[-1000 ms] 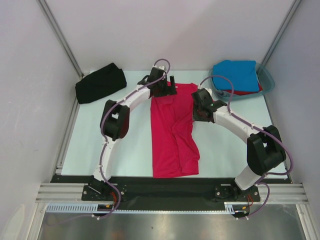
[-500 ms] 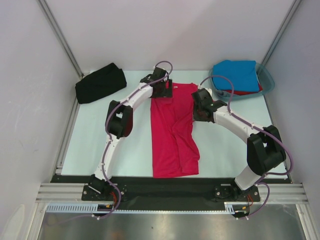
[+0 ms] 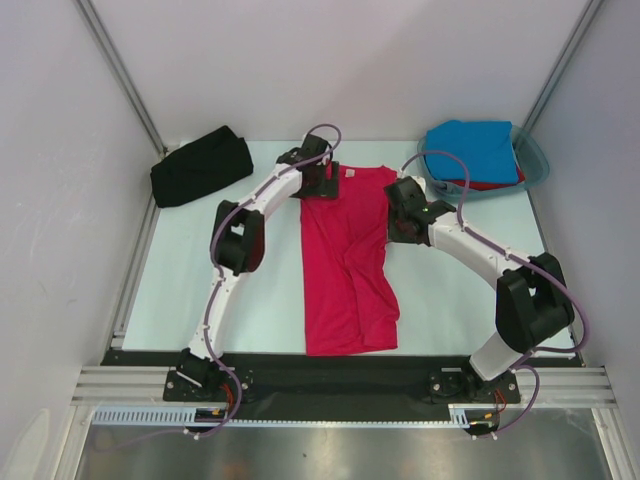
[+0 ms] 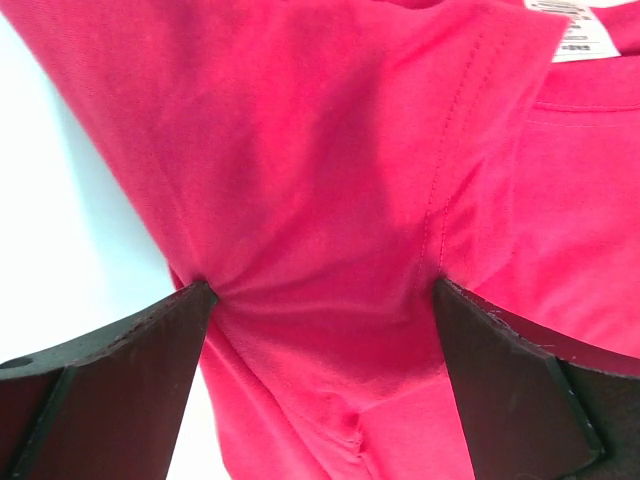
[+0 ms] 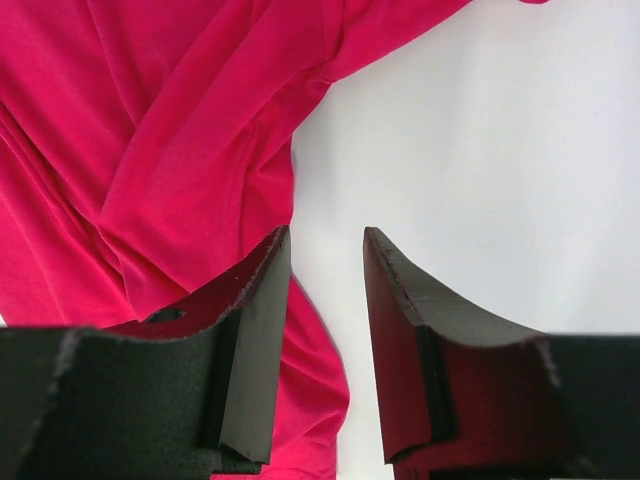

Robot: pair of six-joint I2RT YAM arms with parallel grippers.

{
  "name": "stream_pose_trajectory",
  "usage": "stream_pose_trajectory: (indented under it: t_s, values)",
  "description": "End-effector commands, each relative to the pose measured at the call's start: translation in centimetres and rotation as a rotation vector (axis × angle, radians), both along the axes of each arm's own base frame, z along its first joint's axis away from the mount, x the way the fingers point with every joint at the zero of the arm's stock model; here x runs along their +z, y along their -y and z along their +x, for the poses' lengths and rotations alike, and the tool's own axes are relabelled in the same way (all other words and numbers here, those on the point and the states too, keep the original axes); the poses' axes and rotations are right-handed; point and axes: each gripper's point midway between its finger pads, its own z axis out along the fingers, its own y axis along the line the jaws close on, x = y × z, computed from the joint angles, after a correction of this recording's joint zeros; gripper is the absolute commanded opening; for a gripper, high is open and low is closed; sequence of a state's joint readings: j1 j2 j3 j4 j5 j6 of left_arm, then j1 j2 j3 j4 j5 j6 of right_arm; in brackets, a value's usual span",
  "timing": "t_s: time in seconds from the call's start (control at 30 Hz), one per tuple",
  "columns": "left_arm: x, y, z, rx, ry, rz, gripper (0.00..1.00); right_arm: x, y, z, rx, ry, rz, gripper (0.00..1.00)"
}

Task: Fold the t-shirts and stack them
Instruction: Fold the tshirt

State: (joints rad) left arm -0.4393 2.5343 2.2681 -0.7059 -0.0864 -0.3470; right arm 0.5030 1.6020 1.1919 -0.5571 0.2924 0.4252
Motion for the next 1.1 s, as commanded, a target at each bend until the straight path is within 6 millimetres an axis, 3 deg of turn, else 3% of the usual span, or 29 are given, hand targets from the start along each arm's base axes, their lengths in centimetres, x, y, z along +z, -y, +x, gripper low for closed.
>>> stream_pose_trajectory:
  t_s: [0.0,0.27,0.3,0.43,0.57,0.6,0.63,0.67,0.7,0.73,0.77,0.8,0.83,0.87,0.93,0.97,1.0,1.03,1.07]
  values:
    - [-1.5,-3.7,-0.6,0.03,-0.063,0.092,1.0,2.9,-0.1,0.8,-0.009,0.08,0.019,0.41]
    - [-1.3,-5.7,-0.3,0.037,-0.064,0.122,1.0,2.8,-0.7,0.8,0.014,0.069,0.033,0.4]
    - [-1.2,-5.4,-0.4,0.024,-0.066,0.106,1.0,2.7,-1.6,0.7,0.051,0.057,0.066,0.4]
    - [1.2,-4.3,0.3,0.018,0.023,0.035,1.0,1.6,-3.9,0.4,0.138,0.018,0.081,0.4]
    - [4.0,-4.9,0.4,0.045,0.085,0.04,1.0,-0.6,-5.2,0.9,0.171,-0.021,0.077,0.4]
    - [4.1,-5.4,0.1,0.055,0.084,0.053,1.0,-0.6,-5.8,1.4,0.184,-0.005,0.089,0.4]
    - [6.1,-5.7,0.2,0.076,0.127,0.047,1.0,-1.0,-6.0,2.3,0.187,0.004,0.084,0.4]
    - [6.6,-5.9,0.1,0.085,0.138,0.041,1.0,-0.9,-6.4,3.1,0.194,0.023,0.098,0.41]
    - [5.8,-6.3,-1.0,0.092,0.12,0.046,1.0,-0.6,-7.7,4.0,0.229,0.029,0.157,0.42]
    - [8.5,-6.3,-0.4,0.116,0.195,0.0,1.0,-0.5,-7.8,6.1,0.211,0.034,0.189,0.42]
    - [9.4,-6.4,-0.8,0.125,0.214,-0.021,1.0,-0.3,-8.2,7.4,0.203,0.046,0.212,0.42]
    - [8.7,-6.9,-1.6,0.134,0.204,-0.02,1.0,-0.1,-8.8,8.4,0.219,0.043,0.251,0.42]
    - [9.7,-7.2,-1.4,0.154,0.232,-0.04,1.0,0.1,-9.1,9.5,0.22,0.049,0.279,0.42]
    - [11.6,-7.7,-1.6,0.173,0.27,-0.047,1.0,0.4,-9.1,11.9,0.193,0.061,0.319,0.42]
    - [12.3,-8.6,-2.0,0.194,0.282,-0.057,1.0,1.1,-10.9,13.5,0.253,0.07,0.443,0.42]
    - [13.4,-8.8,-2.2,0.199,0.301,-0.069,1.0,1.0,-10.7,15.4,0.218,0.067,0.509,0.42]
    - [13.6,-9.1,-2.4,0.201,0.299,-0.074,1.0,1.5,-12.1,15.8,0.274,0.059,0.604,0.42]
    - [13.7,-9.4,-2.5,0.208,0.299,-0.077,1.0,1.6,-12.3,16.6,0.267,0.053,0.65,0.42]
    - [13.8,-9.6,-2.6,0.215,0.296,-0.079,1.0,2.9,-12.3,18.1,0.246,0.068,0.705,0.42]
